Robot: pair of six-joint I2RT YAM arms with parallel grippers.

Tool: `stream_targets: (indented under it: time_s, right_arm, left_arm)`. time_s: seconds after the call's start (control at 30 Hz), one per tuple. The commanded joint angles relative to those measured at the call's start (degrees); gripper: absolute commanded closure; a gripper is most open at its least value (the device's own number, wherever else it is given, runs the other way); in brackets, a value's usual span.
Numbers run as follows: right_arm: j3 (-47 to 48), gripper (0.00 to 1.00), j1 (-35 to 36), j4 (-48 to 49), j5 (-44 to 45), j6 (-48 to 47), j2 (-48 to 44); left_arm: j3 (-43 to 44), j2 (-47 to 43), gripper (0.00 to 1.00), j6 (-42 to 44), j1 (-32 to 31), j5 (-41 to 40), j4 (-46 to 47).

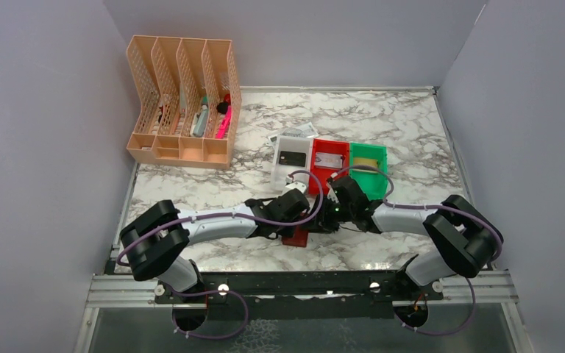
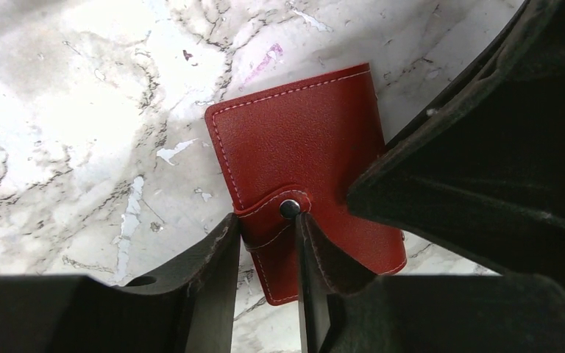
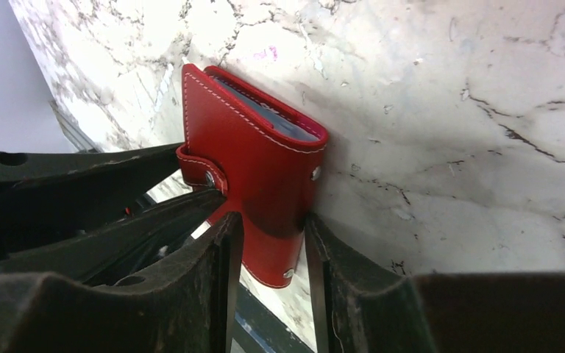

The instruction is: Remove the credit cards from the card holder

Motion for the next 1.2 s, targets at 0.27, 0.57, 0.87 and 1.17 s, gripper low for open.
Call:
stream_targets:
  time_s: [0.27, 0.57, 0.87, 1.17]
  right_arm:
    - [-0.9, 0.77, 1.1, 1.0, 6.2, -0.1, -1.0]
    - [-1.2, 0.80, 1.1, 0.0, 7.2, 0.9, -1.1]
    - [-1.1, 0.80, 1.1, -0.7, 7.6, 1.2, -1.2]
    - [-0.9, 0.80, 1.1, -2.0, 8.6, 1.1, -1.6]
  left_arm:
    - [3.8, 0.3, 0.43, 5.1, -0.5, 0.2, -1.1]
    - [5.0, 3.8, 0.66, 6.5, -0.9, -2.6, -4.4]
    - [4.3, 5.3, 0.56, 9.1, -1.2, 1.3, -4.5]
    - [3.9, 10.0, 0.76, 7.6, -1.3, 0.4, -6.1]
